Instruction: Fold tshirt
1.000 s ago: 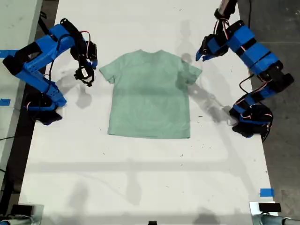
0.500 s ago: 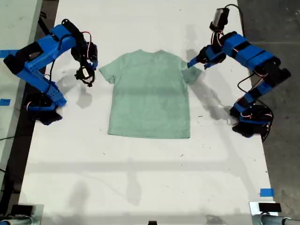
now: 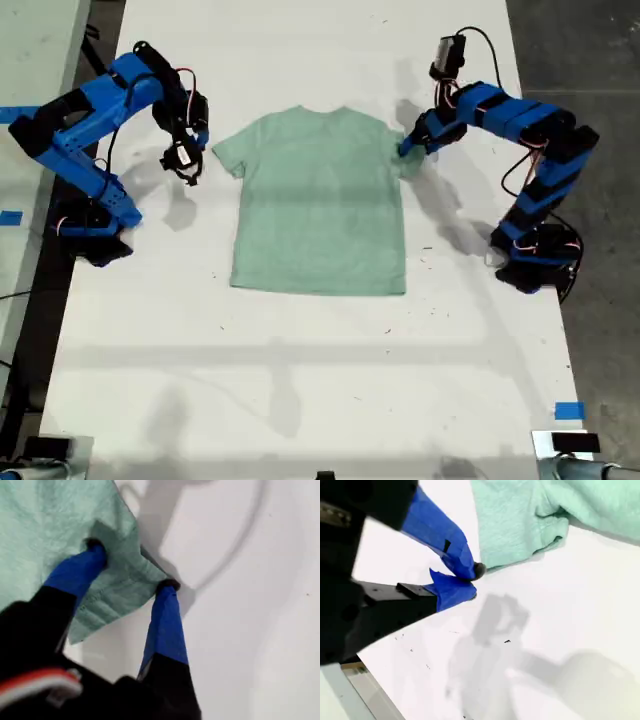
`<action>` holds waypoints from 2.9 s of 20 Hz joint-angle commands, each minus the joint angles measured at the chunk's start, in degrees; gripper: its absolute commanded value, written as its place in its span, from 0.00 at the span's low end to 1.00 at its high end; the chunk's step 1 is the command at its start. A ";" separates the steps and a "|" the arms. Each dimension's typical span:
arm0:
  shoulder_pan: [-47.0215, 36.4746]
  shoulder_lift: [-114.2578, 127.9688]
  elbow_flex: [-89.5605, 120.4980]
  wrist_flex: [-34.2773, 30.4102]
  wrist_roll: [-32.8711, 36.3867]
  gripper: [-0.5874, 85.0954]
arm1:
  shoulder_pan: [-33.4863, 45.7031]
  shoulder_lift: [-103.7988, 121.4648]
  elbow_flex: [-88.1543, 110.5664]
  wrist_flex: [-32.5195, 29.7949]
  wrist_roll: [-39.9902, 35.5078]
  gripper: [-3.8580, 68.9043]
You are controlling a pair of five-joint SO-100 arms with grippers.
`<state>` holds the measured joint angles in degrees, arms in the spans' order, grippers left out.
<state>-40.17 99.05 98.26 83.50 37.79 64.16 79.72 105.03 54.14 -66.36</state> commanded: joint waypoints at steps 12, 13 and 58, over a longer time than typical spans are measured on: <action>0.79 0.26 -2.64 0.62 0.18 0.01 | -1.49 8.26 -13.27 16.61 2.46 0.03; 0.79 0.26 -2.64 0.62 0.18 0.01 | -3.25 8.96 -16.79 19.69 3.78 0.03; 1.23 -24.35 -32.96 4.83 6.06 0.39 | -35.16 57.48 19.95 25.84 41.04 0.31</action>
<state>-39.02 77.70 71.19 88.07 42.98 30.32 135.26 125.42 80.24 -26.19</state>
